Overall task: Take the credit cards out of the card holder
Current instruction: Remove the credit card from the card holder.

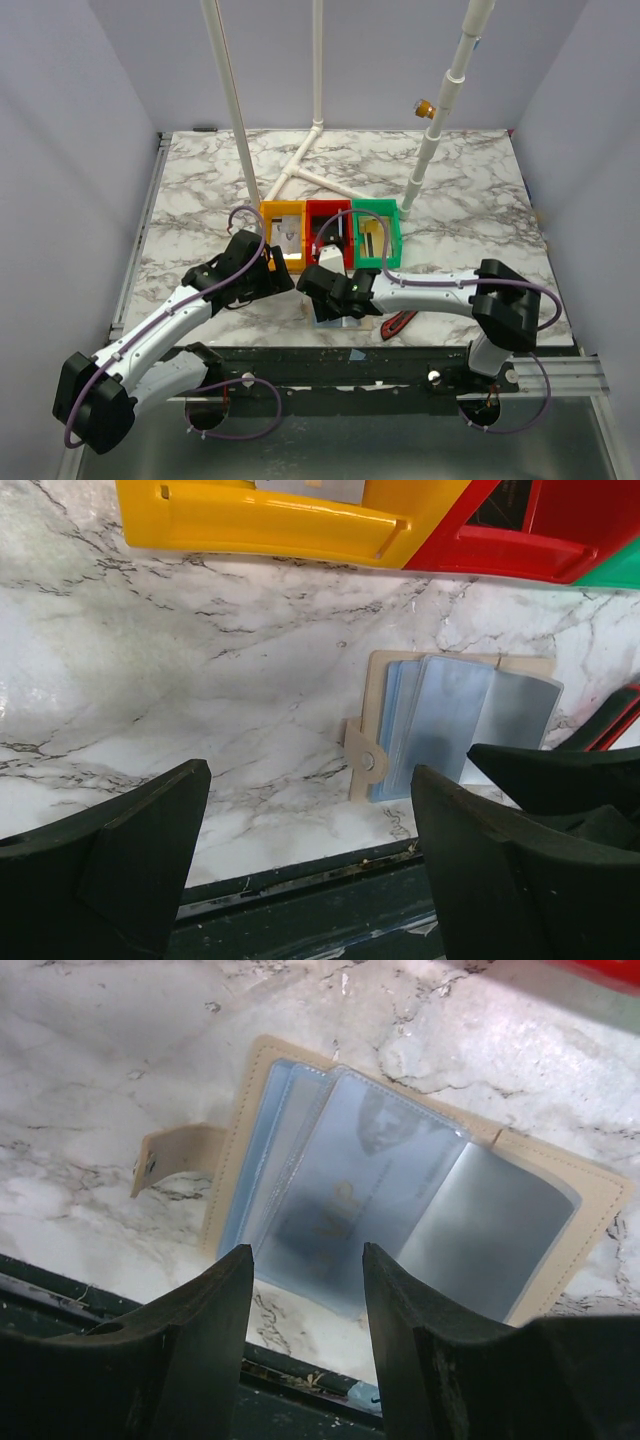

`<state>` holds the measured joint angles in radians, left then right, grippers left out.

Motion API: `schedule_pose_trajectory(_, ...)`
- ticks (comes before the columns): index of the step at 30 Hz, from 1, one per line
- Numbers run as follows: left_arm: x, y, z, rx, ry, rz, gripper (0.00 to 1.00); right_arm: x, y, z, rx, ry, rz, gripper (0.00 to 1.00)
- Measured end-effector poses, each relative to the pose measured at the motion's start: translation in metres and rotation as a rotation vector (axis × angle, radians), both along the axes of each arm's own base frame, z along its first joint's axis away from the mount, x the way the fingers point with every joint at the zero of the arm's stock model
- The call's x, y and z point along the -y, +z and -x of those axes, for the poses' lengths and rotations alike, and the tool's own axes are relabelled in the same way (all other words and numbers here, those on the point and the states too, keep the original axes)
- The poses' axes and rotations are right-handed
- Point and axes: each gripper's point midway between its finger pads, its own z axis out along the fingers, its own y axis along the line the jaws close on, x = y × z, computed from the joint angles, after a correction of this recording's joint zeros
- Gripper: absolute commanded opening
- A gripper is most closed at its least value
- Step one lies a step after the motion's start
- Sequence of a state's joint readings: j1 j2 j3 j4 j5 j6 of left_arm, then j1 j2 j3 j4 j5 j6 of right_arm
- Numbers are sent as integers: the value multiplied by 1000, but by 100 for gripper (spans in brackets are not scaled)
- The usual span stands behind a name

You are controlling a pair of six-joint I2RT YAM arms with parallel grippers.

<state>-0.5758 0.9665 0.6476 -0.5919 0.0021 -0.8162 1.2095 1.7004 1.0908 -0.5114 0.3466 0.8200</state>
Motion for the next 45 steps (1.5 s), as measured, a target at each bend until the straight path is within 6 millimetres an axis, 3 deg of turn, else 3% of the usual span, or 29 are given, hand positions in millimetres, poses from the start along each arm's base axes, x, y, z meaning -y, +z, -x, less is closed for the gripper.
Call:
schedule_pose_trajectory(12, 1, -3, 3, -15, -13, 5, 84, 5, -17, -3, 5, -13, 57, 49)
schedule_pose_trajectory(19, 2, -5, 4, -25, -17, 2, 84, 6, -19, -5, 13, -19, 67, 36)
schedule_pose_trajectory(21, 2, -6, 4, -30, -20, 2, 84, 7, -19, -5, 15, -28, 64, 27)
schedule_pose_trajectory(29, 4, -9, 6, -46, -35, 2, 82, 8, -21, -6, 21, -53, 49, 19)
schedule_pose_trajectory(38, 9, -9, 8, -52, -69, 13, 65, 20, -21, -5, 24, -106, -7, 1)
schedule_pose_trajectory(45, 24, -10, 15, -67, -134, 15, 32, 45, -20, -4, 5, -163, -90, 1)
